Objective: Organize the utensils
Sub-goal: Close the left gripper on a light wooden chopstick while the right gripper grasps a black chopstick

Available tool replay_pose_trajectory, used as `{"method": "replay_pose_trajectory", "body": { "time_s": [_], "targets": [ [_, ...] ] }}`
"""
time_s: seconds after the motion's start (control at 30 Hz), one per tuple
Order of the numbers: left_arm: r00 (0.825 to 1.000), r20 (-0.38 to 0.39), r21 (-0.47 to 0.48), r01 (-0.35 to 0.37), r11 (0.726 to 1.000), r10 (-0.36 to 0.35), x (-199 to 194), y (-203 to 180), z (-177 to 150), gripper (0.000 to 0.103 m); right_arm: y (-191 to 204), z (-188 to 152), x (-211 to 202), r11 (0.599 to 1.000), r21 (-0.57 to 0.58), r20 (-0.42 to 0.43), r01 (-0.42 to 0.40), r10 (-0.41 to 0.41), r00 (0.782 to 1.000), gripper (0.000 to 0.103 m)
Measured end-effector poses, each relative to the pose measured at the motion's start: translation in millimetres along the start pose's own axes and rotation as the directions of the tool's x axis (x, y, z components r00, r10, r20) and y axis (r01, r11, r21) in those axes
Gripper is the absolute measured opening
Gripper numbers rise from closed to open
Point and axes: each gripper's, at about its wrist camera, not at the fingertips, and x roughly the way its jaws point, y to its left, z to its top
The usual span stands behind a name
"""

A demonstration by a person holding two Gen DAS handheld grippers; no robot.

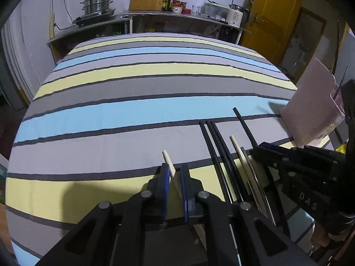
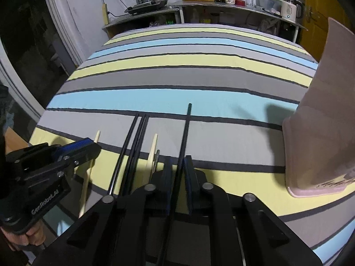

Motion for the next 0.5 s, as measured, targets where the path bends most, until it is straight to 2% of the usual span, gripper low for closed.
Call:
{"method": "replay_pose_trajectory", "body": {
  "time_s": [0.07, 0.23, 0.5],
  "targets": [
    [1.000, -0.006, 0.005, -0.007, 1.000, 0.007, 0, -1, 2, 0.007, -3, 1, 1, 1.000, 0.012, -0.007, -0.013, 0.013, 1.000, 0.007],
    [0.999, -0.019, -0.017, 0.027, 0.999, -0.028, -4, 5, 3, 0.005, -9, 1, -11, 0.999, 0.033, 0.008, -0.042, 0.042, 0.999, 0.007],
    [0.994, 0.036, -0.007, 0.099, 0.995, -0.099, -43, 6, 11, 0.005, -7, -3, -45, 0.997, 0.035, 0.072, -0.064, 0.062, 0.995, 0.006]
  ]
}}
